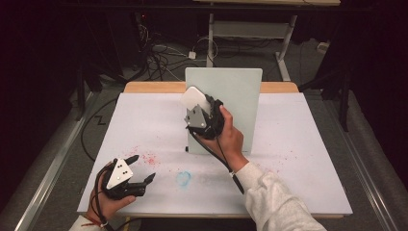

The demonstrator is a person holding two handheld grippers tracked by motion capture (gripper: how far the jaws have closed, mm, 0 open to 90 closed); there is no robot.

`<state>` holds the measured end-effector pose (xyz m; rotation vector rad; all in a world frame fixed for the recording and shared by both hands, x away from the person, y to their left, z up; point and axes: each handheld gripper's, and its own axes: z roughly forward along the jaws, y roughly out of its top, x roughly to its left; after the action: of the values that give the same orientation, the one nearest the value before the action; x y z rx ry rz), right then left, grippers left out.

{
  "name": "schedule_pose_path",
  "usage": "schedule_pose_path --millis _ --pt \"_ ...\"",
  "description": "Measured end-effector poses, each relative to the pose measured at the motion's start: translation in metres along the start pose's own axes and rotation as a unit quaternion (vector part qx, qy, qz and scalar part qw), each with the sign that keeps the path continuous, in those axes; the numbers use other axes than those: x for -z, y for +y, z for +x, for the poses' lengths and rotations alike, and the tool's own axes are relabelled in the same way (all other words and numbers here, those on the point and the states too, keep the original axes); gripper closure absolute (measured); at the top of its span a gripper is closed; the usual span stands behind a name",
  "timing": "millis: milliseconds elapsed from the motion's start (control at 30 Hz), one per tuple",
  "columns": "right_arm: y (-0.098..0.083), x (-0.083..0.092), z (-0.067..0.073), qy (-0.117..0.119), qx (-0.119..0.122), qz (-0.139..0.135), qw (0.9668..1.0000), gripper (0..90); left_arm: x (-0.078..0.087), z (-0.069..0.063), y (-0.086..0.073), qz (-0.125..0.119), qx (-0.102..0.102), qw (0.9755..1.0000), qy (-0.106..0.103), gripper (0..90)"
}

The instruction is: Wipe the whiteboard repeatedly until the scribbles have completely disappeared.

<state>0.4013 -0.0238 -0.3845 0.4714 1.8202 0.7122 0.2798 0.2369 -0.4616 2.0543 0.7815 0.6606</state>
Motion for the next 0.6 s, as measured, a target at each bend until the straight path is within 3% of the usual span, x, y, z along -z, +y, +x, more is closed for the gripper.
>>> schedule_pose_path --millis 200,300,600 --pt "-0.021 0.004 0.025 0.009 0.028 0.01 0.9995 30.7 -0.002 -0.001 0.0 0.005 0.0 1.0 0.0 19.1" --pt "-0.029 0.006 0.035 0.02 0.055 0.019 0.9981 30.6 -0.003 0.0 0.0 0.006 0.001 1.0 0.001 19.1" --pt "-0.054 0.014 0.043 0.054 0.079 0.037 0.9947 30.6 -0.004 -0.001 0.001 0.01 0.001 0.9999 0.004 19.1"
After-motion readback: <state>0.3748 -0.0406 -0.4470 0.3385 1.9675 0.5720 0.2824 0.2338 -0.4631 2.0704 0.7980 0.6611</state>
